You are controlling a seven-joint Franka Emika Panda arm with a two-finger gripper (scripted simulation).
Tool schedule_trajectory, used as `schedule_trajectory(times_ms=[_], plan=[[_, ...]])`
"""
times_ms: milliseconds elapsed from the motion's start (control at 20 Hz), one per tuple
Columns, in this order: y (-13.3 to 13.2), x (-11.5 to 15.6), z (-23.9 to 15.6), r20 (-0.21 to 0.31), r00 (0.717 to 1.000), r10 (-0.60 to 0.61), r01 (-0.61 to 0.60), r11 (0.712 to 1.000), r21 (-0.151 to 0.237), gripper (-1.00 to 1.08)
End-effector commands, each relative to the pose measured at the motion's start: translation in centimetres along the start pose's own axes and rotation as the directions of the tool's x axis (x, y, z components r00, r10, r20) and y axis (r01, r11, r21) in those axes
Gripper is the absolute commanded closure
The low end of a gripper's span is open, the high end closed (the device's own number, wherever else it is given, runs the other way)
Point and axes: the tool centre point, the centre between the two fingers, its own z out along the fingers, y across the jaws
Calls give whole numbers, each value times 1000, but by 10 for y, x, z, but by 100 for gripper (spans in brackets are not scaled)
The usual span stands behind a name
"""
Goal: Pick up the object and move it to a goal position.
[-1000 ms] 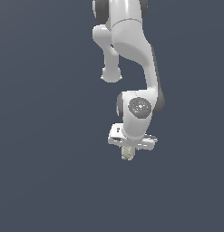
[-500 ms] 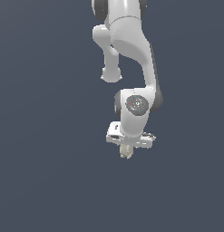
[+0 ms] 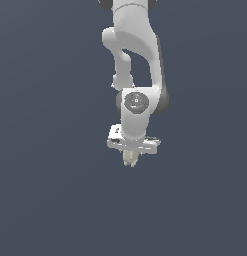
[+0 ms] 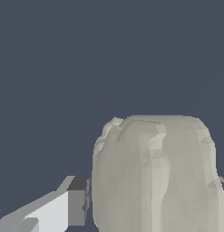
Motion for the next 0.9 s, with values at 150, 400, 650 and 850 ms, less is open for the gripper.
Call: schedule_trajectory(times_ms=[150, 400, 650, 850], plan=[[41, -22, -19, -1, 1000, 1, -1, 1000, 0, 108], [75, -40, -35, -1, 1000, 1, -1, 1000, 1, 108], [100, -52, -46, -1, 1000, 1, -1, 1000, 1, 108], [111, -57, -52, -1, 1000, 1, -1, 1000, 1, 108]])
